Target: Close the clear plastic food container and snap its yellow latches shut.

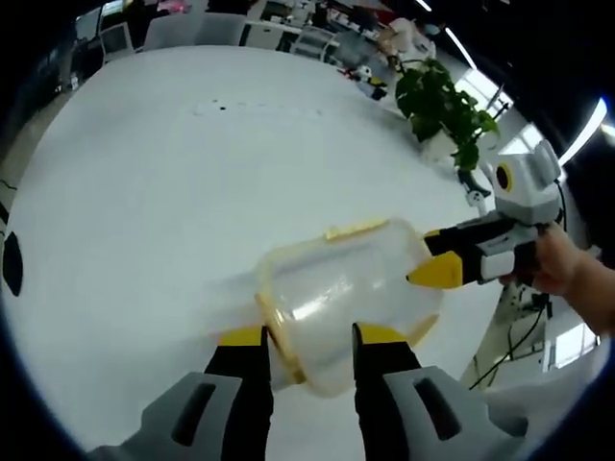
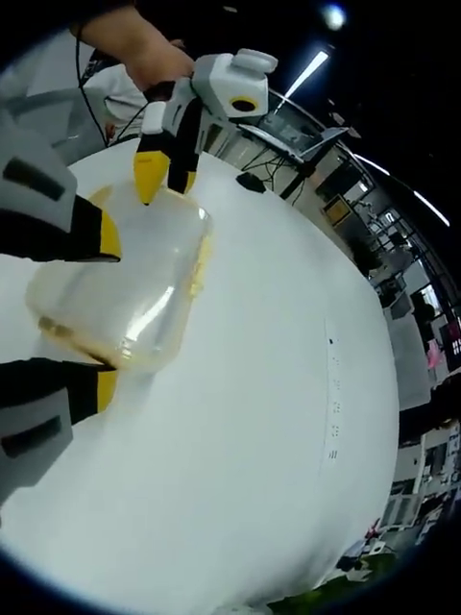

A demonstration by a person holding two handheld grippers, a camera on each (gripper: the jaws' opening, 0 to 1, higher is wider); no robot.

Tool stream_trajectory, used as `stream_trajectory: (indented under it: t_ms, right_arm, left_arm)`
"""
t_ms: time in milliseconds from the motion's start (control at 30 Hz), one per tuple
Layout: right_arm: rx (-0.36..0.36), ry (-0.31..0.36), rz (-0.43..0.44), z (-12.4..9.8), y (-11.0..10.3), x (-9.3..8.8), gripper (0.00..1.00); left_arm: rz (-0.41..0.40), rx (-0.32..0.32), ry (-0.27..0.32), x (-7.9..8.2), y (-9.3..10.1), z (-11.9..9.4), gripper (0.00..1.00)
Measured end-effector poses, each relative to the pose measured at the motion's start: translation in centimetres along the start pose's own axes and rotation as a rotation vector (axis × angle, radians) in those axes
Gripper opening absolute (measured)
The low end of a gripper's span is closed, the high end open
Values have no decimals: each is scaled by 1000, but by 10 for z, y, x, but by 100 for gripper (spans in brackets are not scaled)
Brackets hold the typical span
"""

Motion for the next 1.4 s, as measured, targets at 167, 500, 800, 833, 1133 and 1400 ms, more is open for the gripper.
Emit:
stream_trajectory:
  t_ms: [167,500,800,833,1133,1400]
  right_arm:
    - [-11,13,-1,0,-2,-1,38]
    - [-30,3,-84,-2,1,5,43]
    - [-21,-32,-161,-11,-2,5,42]
    - [-17,-32,-162,-11,-2,4,42]
    - [-2,-88,-283,-20,-4,4,42]
    - [9,-127,-398,-28,-6,8,41]
  left_arm:
    - [-1,-6,0,0,-1,0,30]
    - [135,0,7,7,1,-1,34]
    - [147,-12,2,15,7,-6,42]
    - [154,-10,-1,16,7,-7,42]
    - [239,-22,-19,18,9,-15,42]
    - [298,-19,-40,21,6,-25,40]
Point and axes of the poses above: the point that each gripper's makers call its tool centre point, and the gripper's own axes: z roughly forward along the fingers, y roughly to its right, x roughly out of its top, the point moved 8 cm from there along -z, roughly backward along the fingers, and after that the axes turned 7 degrees about -z, right-handed, at the moved point
